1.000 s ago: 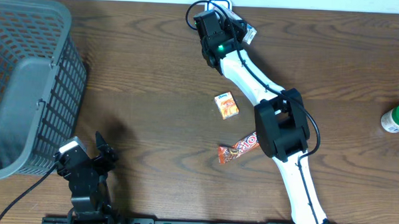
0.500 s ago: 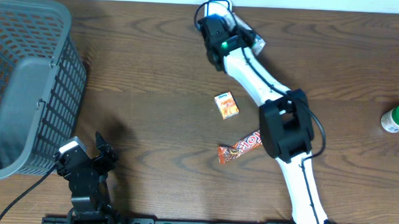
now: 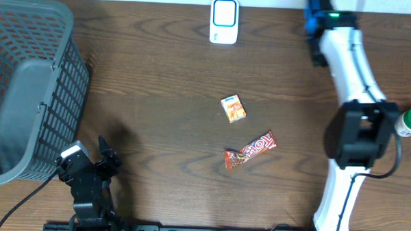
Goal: Scan the item barcode
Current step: 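Swing right and set the Panadol box beside the bottle, then move the right gripper over the small orange pack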
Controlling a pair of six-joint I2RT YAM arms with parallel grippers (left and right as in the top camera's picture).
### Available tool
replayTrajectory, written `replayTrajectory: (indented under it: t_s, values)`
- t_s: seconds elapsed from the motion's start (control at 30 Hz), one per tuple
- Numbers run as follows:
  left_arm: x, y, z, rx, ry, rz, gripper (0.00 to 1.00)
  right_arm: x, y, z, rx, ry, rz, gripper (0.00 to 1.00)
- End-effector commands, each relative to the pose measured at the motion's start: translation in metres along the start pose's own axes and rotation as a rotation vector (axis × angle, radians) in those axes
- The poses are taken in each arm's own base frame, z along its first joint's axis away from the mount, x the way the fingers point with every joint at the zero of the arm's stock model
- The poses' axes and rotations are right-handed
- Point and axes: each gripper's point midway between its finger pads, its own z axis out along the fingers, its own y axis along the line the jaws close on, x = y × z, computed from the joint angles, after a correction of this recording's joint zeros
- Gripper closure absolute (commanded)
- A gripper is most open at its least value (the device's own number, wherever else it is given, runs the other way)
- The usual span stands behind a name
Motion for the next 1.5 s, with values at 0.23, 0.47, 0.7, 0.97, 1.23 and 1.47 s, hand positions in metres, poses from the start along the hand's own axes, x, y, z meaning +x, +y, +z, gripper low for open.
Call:
replayTrajectory:
  t_s: [0.23,0.47,0.7,0.97,1.23,1.47]
  values:
    - [0.002,0.003,0.001,-0.017,0.001,-0.004,0.16,0.092,-0.05,0.109,-0.177,0.281,0.355,0.91]
    - [0.002,0.003,0.001,-0.017,0.001,-0.004,0.16,0.135,-0.051,0.145,-0.275,0.37,0.48,0.92]
    - [0.002,0.003,0.001,-0.017,0.001,-0.004,0.16,0.103,-0.053,0.113,-0.391,0.286,0.521,0.01]
    - [0.002,0.003,0.001,-0.017,0.001,-0.004,0.16,0.048,-0.042,0.013,-0.545,0.135,0.54,0.01]
    - [0.002,0.003,0.001,-0.017,0.001,-0.004,0.16,0.04,0.073,-0.113,-0.983,0.268,0.56,0.01]
    - [0.002,0.003,0.001,-0.017,0.001,-0.004,0.16,0.092,0.144,-0.168,-0.819,0.74,0.868,0.01]
